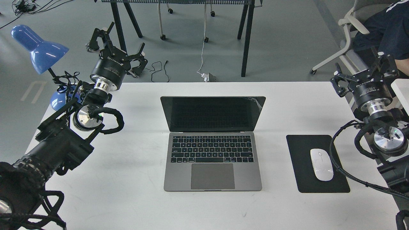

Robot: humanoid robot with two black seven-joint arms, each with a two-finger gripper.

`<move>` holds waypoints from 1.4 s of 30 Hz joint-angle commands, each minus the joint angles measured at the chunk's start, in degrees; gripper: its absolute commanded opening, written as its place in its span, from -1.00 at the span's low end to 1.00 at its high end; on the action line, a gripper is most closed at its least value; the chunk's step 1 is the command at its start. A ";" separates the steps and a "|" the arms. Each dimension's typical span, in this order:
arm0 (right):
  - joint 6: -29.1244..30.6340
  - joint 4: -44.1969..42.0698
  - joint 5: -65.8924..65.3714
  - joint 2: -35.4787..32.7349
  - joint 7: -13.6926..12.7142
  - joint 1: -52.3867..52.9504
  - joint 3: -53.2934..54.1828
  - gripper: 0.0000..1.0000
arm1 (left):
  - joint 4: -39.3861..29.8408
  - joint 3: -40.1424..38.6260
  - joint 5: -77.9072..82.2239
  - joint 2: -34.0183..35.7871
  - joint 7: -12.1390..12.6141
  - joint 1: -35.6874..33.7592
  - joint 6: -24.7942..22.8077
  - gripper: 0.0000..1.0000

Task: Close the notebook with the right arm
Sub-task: 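Raise the right gripper off the mouse pad and move it toward the laptop, then bring the right gripper to the top edge of the open laptop screen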

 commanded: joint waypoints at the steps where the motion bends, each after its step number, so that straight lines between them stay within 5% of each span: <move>1: 0.25 0.00 -0.06 0.09 -0.38 0.42 -0.01 1.00 | -0.01 0.04 0.02 -0.02 -0.01 0.01 0.00 1.00; 14: -1.33 -0.17 -0.85 1.23 -0.38 6.12 -7.81 1.00 | -0.18 -0.49 -0.06 0.07 -0.36 0.10 0.00 1.00; 29: -1.25 -2.99 -1.11 13.18 -1.17 15.27 -24.71 1.00 | -0.18 -0.31 0.02 0.07 -0.36 0.10 0.00 1.00; 42: -1.25 8.52 -1.02 7.92 -3.19 8.69 -26.11 1.00 | -0.18 -0.05 0.02 0.07 -0.27 0.10 0.00 1.00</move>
